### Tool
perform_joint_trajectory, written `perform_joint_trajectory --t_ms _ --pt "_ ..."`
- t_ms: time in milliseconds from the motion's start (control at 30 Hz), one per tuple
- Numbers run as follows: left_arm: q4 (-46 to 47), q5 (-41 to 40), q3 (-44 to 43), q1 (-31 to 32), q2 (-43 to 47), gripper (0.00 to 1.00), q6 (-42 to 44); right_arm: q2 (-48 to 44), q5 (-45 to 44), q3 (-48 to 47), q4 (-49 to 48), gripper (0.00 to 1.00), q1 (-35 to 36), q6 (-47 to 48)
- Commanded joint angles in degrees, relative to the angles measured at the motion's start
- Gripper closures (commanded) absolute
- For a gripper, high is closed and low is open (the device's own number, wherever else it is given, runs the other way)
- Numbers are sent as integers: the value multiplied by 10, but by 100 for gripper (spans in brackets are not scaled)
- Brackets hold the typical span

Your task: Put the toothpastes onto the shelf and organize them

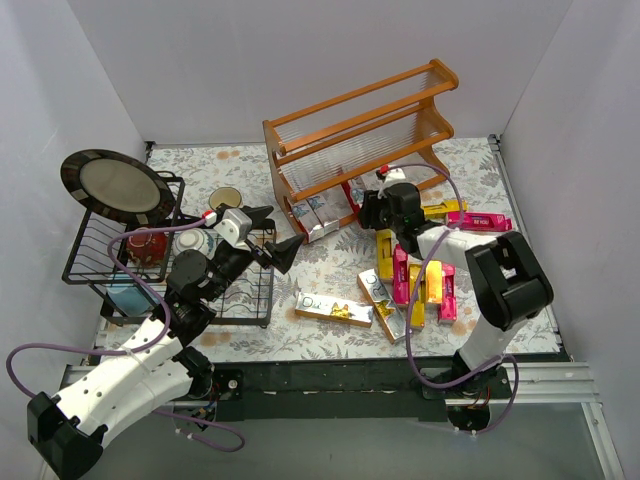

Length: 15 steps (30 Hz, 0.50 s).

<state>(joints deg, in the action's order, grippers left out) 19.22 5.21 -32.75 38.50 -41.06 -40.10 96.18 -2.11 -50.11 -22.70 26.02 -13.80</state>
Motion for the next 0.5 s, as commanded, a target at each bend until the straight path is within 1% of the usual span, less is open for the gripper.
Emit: perform_joint_trajectory --t_ms 0,167,467 --pt "-4 9 -22 -1 4 2 -2 41 11 -74 -100 56 9 36" --pt "-3 7 -21 -1 3 2 0 93 17 -124 -97 56 18 40" --pt "-3 11 -21 -1 1 2 -2 148 17 -158 -73 54 40 53"
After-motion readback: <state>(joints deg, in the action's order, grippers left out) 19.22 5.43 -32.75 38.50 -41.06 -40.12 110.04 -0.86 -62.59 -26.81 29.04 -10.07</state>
